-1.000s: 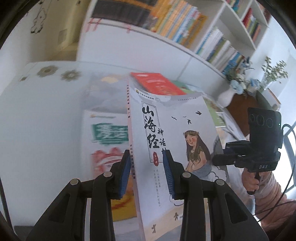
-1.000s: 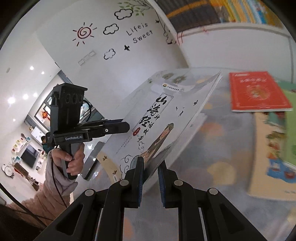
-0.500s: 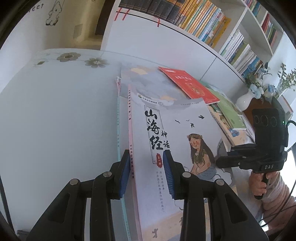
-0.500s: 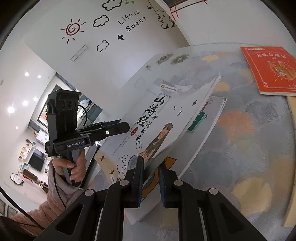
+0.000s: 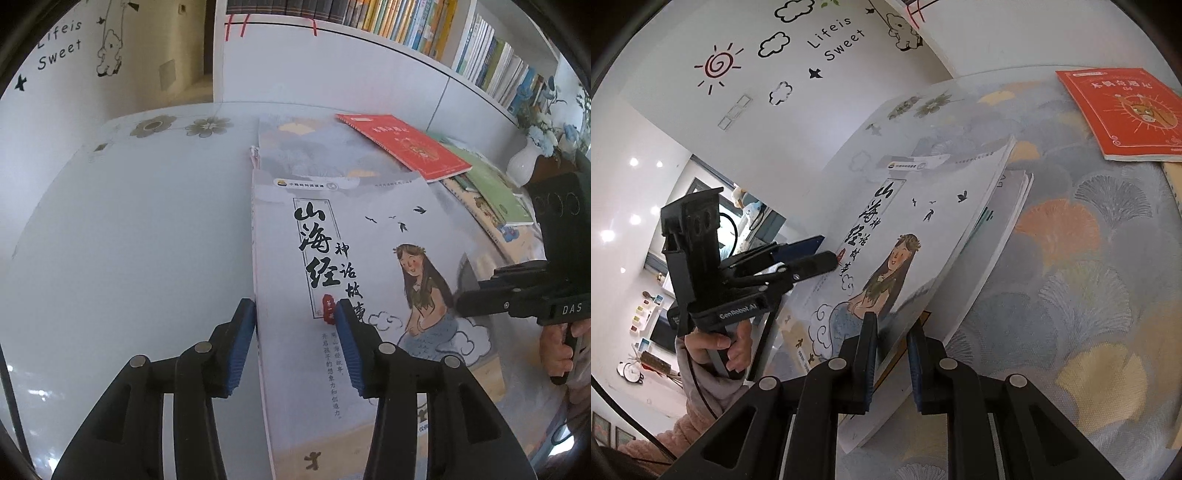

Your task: Organize books

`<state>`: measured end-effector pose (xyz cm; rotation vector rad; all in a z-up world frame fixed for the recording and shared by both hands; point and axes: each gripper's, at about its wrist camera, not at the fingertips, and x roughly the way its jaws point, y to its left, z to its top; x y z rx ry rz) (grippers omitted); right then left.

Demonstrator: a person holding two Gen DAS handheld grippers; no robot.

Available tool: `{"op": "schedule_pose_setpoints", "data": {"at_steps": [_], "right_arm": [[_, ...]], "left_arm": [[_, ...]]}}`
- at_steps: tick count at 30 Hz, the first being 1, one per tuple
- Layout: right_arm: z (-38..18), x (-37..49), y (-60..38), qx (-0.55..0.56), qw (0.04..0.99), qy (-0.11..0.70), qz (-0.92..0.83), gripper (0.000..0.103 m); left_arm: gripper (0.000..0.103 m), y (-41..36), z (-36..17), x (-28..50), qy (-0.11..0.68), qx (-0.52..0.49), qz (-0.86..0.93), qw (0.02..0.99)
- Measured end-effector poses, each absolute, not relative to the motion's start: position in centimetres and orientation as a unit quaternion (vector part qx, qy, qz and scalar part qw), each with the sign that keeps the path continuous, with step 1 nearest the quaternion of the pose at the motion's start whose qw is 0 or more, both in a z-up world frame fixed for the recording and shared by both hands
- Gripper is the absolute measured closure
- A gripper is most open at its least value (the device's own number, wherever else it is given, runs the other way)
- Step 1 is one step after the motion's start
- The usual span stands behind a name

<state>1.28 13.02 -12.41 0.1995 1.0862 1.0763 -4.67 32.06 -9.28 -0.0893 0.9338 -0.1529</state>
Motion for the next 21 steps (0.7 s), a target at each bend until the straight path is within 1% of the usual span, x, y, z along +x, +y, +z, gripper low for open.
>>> {"op": "schedule_pose_setpoints", "data": {"at_steps": [6, 10, 13, 15, 18, 21], "right_arm": [[-12.3, 1.3, 13.0, 0.091, 0.723, 0.49, 0.479, 0.088], [-12.2, 1.3, 12.9, 0.097, 0.727, 0.49, 0.471, 0.082], [-11.9, 1.3, 12.4, 0.098, 0.729, 0.491, 0.466, 0.071], [-11.3, 1.1, 11.6, 0.097, 0.74, 0.484, 0.457, 0.056], [-10.0, 0.7, 10.2, 0.092, 0.757, 0.462, 0.454, 0.054], [-8.3, -0.1, 8.3, 0.092, 0.77, 0.439, 0.454, 0.054]], "left_arm": [[0.059, 32.1, -9.0, -4.7, 0.448, -0.019, -0.035, 0.893], [0.059, 31.8, -8.5, -4.7, 0.451, -0.005, -0.022, 0.892], [0.059, 31.7, -7.8, -4.9, 0.443, -0.002, -0.018, 0.897], [0.057, 31.5, -7.1, -5.1, 0.437, -0.003, -0.015, 0.9], [0.051, 31.1, -6.1, -5.2, 0.43, -0.008, -0.006, 0.903], [0.049, 30.4, -4.7, -5.2, 0.421, -0.021, -0.008, 0.907]]}}
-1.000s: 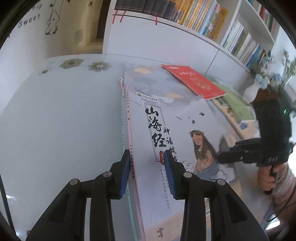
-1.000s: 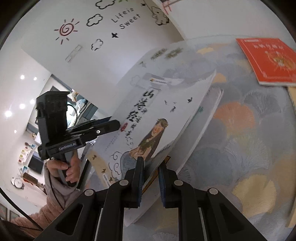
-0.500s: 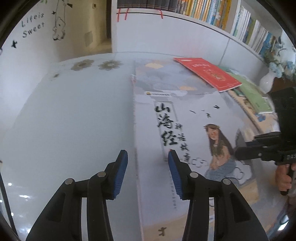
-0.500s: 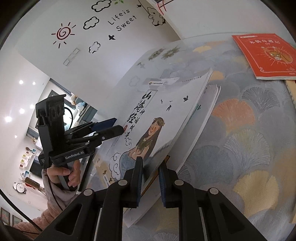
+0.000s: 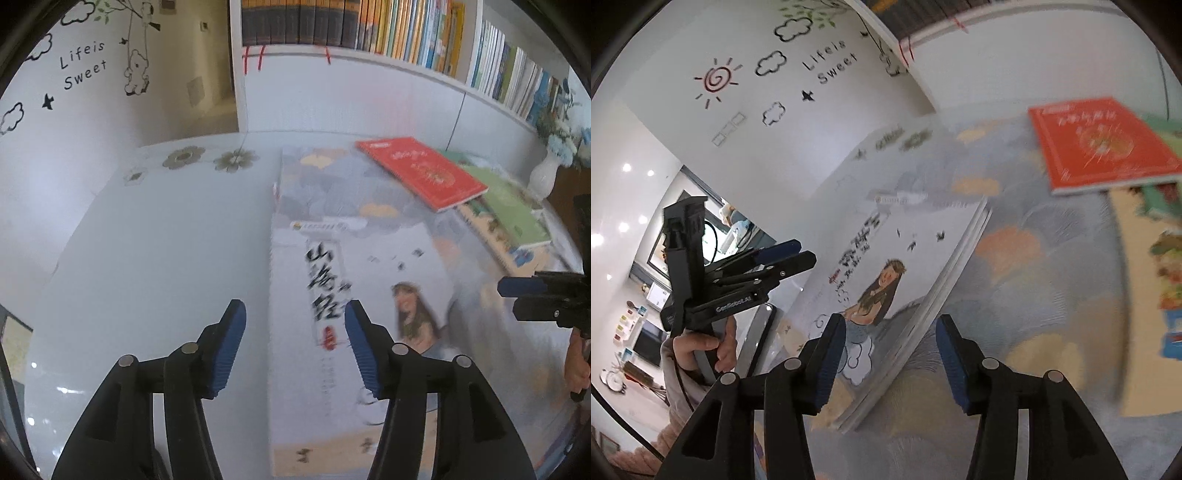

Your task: Organize books

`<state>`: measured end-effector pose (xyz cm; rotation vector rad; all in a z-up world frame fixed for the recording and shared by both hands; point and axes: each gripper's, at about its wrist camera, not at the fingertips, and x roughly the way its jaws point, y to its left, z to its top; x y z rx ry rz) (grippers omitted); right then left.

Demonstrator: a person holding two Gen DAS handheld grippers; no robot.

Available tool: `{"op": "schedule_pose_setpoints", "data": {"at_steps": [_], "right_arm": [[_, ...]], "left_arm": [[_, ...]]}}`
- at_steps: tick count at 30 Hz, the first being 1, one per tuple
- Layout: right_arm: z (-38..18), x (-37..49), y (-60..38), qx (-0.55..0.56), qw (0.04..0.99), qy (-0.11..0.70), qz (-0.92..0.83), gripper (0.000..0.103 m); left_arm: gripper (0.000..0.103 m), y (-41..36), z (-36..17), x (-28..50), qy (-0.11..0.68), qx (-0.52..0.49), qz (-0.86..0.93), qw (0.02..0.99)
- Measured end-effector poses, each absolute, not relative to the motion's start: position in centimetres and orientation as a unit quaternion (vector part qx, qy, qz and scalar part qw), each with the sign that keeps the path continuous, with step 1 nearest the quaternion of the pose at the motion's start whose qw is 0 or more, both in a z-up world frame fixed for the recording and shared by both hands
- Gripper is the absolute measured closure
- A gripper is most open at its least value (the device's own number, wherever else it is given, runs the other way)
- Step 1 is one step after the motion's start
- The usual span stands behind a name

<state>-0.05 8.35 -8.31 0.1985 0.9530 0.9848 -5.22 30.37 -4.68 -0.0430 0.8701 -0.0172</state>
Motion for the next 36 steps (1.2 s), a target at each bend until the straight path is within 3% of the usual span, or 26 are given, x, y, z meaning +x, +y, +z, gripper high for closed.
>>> {"op": "schedule_pose_setpoints", "data": {"at_steps": [18, 28, 36], "right_arm": [[-3.0, 0.7, -9.7, 0.152, 0.849, 0.371, 0.344, 0.053], [-5.2, 2.4, -20.3, 0.211, 0.868, 0.381, 0.236, 0.053], [-8.5, 4.1, -23.3, 0.239, 0.86, 0.404, 0.202, 0.053]], "left_arm": [[0.046, 16.2, 0.9, -0.2, 0.373, -0.111, -0.129, 0.912], [0.046, 5.8, -3.6, 4.7, 0.403, -0.135, -0.19, 0.885], [0.046, 1.6, -7.2, 6.1, 0.425, -0.123, -0.193, 0.876]]}}
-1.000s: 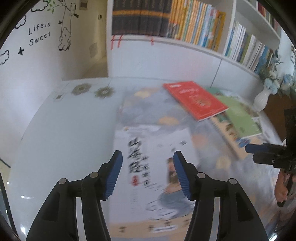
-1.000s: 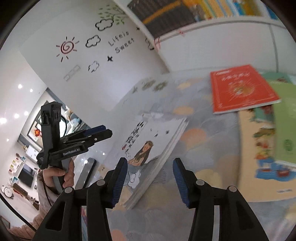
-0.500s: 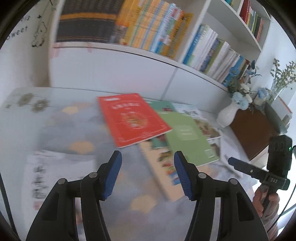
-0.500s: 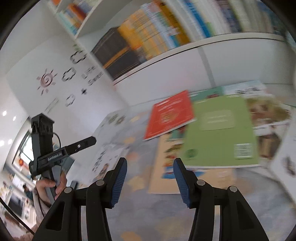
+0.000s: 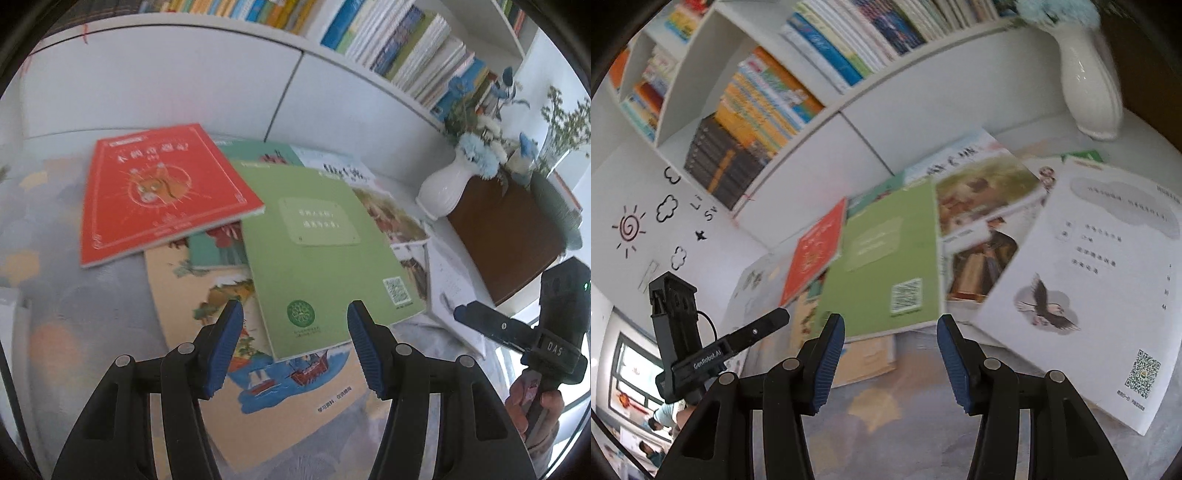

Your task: Organize books

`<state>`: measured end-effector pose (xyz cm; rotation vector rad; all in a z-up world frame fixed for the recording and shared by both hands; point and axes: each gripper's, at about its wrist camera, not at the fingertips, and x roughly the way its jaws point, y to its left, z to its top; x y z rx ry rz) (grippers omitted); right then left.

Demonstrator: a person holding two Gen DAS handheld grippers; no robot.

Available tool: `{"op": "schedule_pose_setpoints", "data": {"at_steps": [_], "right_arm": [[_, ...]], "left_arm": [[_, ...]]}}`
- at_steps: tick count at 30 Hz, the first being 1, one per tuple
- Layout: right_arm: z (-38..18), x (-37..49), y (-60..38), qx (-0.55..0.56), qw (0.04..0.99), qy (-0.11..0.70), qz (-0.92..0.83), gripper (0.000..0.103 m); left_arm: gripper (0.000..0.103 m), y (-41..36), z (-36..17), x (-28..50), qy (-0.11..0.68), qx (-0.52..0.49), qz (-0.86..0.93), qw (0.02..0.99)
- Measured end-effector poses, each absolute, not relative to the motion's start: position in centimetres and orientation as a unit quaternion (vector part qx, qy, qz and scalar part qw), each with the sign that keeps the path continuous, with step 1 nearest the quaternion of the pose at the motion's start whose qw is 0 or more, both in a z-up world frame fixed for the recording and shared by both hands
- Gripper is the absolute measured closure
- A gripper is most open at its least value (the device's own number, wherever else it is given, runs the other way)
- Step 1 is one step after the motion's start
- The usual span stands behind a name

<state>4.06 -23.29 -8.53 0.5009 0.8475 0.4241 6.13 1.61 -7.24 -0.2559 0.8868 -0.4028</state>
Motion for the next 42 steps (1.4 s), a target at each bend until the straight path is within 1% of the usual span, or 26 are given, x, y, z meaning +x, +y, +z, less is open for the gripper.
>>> {"op": "schedule_pose_setpoints", "data": {"at_steps": [6, 11, 18, 22, 23, 24, 26, 29, 33, 35, 41, 42], "right_arm": [[-9.4, 4.2, -26.1, 0.226, 0.867, 0.413, 0.16, 0.053], [-9.9, 2.0, -31.5, 0.242, 0.869, 0.418, 0.106, 0.053], [-12.0, -1.8, -37.4, 0.27, 0.841, 0.465, 0.057, 0.053], [-13.1, -2.1, -39.5, 0.328, 0.827, 0.449, 0.086, 0.052], [-13.5, -1.6, -40.2, 0.347, 0.82, 0.443, 0.1, 0.051], [-13.7, -0.9, -40.4, 0.358, 0.815, 0.439, 0.12, 0.046], [-14.2, 0.1, -41.1, 0.383, 0.807, 0.424, 0.149, 0.044], [-14.1, 0.9, -41.1, 0.395, 0.798, 0.427, 0.158, 0.044], [-13.7, 0.7, -39.5, 0.346, 0.819, 0.425, 0.171, 0.044], [-13.7, 0.7, -39.3, 0.34, 0.821, 0.426, 0.172, 0.044], [-14.1, -0.2, -38.6, 0.363, 0.802, 0.432, 0.195, 0.044], [-14.1, -0.4, -38.5, 0.365, 0.805, 0.429, 0.189, 0.046]], "left_arm": [[0.046, -0.5, -7.3, 6.3, 0.424, -0.099, -0.221, 0.872], [0.046, -3.2, -6.9, 6.5, 0.413, -0.078, -0.244, 0.874], [0.046, -5.9, -7.9, 5.6, 0.43, -0.075, -0.278, 0.856], [0.046, -6.3, -7.9, 5.3, 0.43, -0.063, -0.272, 0.859], [0.046, -6.3, -8.0, 5.2, 0.43, -0.062, -0.27, 0.859], [0.046, -6.3, -8.0, 5.2, 0.43, -0.062, -0.27, 0.859], [0.046, -6.1, -7.9, 5.2, 0.431, -0.065, -0.271, 0.858], [0.046, -5.6, -8.0, 5.1, 0.433, -0.073, -0.276, 0.855], [0.046, -5.3, -8.1, 5.1, 0.43, -0.073, -0.275, 0.857], [0.046, -5.3, -8.2, 4.9, 0.428, -0.07, -0.275, 0.858], [0.046, -5.0, -8.4, 4.7, 0.419, -0.074, -0.283, 0.86], [0.046, -5.0, -8.4, 4.7, 0.417, -0.077, -0.286, 0.859]]}}
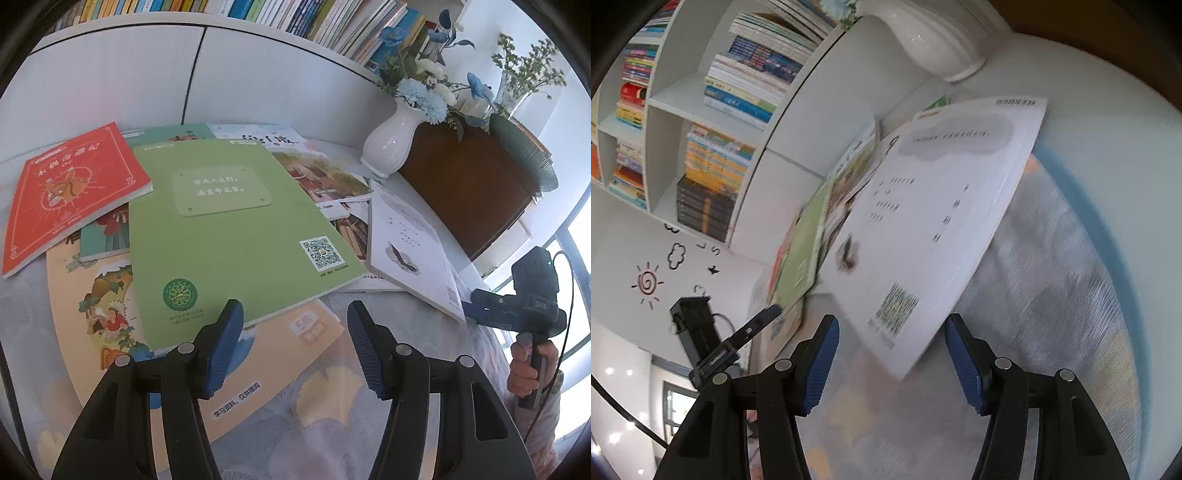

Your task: Organize books

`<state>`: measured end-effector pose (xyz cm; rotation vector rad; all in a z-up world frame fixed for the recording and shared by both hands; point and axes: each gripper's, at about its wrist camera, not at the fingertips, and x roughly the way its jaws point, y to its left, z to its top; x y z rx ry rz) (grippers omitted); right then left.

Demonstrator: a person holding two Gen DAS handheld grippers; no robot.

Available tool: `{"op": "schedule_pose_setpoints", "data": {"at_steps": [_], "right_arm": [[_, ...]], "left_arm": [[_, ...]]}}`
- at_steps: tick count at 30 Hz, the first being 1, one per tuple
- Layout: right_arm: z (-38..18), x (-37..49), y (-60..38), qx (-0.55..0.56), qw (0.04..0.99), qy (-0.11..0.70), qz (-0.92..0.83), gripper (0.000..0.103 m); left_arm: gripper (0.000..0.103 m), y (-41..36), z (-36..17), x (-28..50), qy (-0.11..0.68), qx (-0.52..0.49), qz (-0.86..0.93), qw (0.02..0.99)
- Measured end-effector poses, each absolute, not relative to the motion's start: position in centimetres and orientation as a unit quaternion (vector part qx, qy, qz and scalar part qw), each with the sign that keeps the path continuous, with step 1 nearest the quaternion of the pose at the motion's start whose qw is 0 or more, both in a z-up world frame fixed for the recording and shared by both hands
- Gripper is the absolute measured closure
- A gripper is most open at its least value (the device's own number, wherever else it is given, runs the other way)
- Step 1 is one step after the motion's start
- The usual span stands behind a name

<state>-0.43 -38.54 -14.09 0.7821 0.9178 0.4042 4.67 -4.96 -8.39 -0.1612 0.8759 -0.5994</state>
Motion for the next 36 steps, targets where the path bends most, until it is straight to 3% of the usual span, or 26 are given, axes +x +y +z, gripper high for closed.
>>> {"op": "schedule_pose_setpoints", "data": {"at_steps": [1, 3, 6, 16, 20, 27, 32, 36], "right_arm": [[-14.2, -0.4, -38.5, 0.371, 0.808, 0.424, 0.174, 0.048], [-14.6, -0.4, -38.8, 0.382, 0.809, 0.418, 0.159, 0.065], [-15.5, -0.6, -39.4, 0.415, 0.792, 0.414, 0.17, 0.08], [-15.4, -0.1, -38.1, 0.469, 0.768, 0.377, 0.216, 0.079], [-13.0, -1.0, -37.0, 0.38, 0.842, 0.353, 0.15, 0.084], [-7.1, -2.9, -33.7, 0.294, 0.881, 0.329, 0.172, 0.086], [-3.2, -5.4, -29.6, 0.211, 0.889, 0.353, 0.203, 0.087], [0.1, -7.5, -22.7, 0.084, 0.891, 0.374, 0.243, 0.087]], "left_arm": [[0.046, -4.9, -8.4, 4.7, 0.417, -0.079, -0.287, 0.859], [0.046, -4.9, -8.4, 4.7, 0.418, -0.08, -0.286, 0.858], [0.046, -4.9, -8.4, 4.7, 0.417, -0.08, -0.287, 0.859], [0.046, -4.9, -8.5, 4.6, 0.409, -0.072, -0.284, 0.864], [0.046, -4.6, -8.5, 4.7, 0.411, -0.073, -0.279, 0.865], [0.046, -2.8, -7.6, 4.4, 0.422, -0.085, -0.271, 0.861], [0.046, -1.1, -5.7, 2.9, 0.414, -0.074, -0.265, 0.868], [0.046, 1.1, -3.4, 0.9, 0.391, -0.071, -0.26, 0.88]]}}
